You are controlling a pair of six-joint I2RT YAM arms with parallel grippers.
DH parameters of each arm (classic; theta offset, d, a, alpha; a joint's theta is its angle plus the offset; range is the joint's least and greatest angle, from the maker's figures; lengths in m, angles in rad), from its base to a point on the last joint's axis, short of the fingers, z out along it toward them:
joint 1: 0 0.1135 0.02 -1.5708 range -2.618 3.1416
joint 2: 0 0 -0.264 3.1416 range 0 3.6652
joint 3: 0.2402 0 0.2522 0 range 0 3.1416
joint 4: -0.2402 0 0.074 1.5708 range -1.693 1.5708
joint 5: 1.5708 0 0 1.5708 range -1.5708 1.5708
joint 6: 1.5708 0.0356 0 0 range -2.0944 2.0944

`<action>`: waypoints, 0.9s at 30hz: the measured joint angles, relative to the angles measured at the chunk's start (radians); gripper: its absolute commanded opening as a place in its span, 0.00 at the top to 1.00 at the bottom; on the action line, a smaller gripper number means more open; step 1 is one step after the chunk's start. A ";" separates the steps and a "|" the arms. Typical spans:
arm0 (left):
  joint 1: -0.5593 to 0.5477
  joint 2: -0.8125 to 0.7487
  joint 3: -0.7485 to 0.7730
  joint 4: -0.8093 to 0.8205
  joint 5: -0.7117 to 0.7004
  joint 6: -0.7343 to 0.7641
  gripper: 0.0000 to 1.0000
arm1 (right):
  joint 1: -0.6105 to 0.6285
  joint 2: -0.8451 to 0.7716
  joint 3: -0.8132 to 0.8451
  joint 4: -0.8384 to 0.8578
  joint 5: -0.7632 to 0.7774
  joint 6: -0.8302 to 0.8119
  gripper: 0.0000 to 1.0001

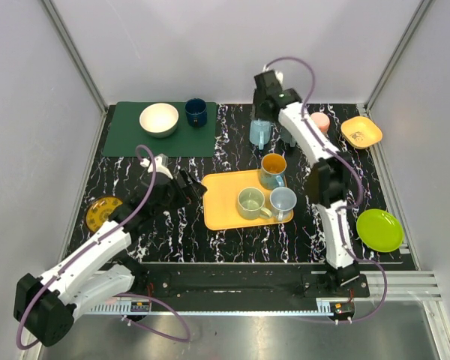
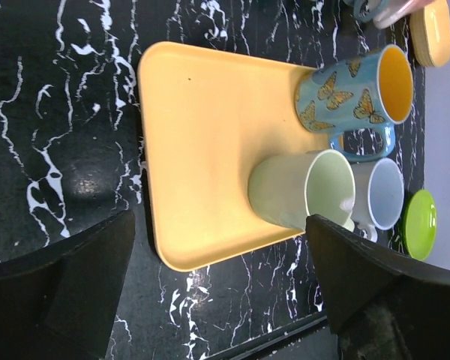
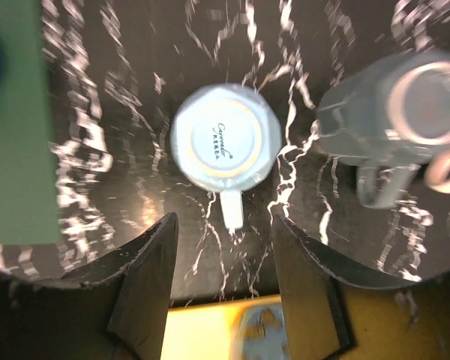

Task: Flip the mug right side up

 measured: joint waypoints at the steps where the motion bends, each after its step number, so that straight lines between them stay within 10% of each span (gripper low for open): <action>1: 0.000 -0.005 0.000 -0.009 -0.012 0.000 0.01 | 0.002 -0.049 0.001 -0.003 0.008 0.003 0.41; 5: -0.011 -0.018 0.000 -0.015 -0.031 0.002 0.01 | 0.023 -0.371 -0.102 0.030 0.059 0.015 0.44; 13: -0.232 0.013 0.014 -0.010 -0.117 0.017 0.01 | 0.171 -1.155 -0.832 0.093 0.164 0.119 0.48; 27: -0.248 0.025 -0.050 -0.027 -0.178 -0.137 0.02 | 0.719 -1.184 -1.164 -0.265 0.335 0.655 0.45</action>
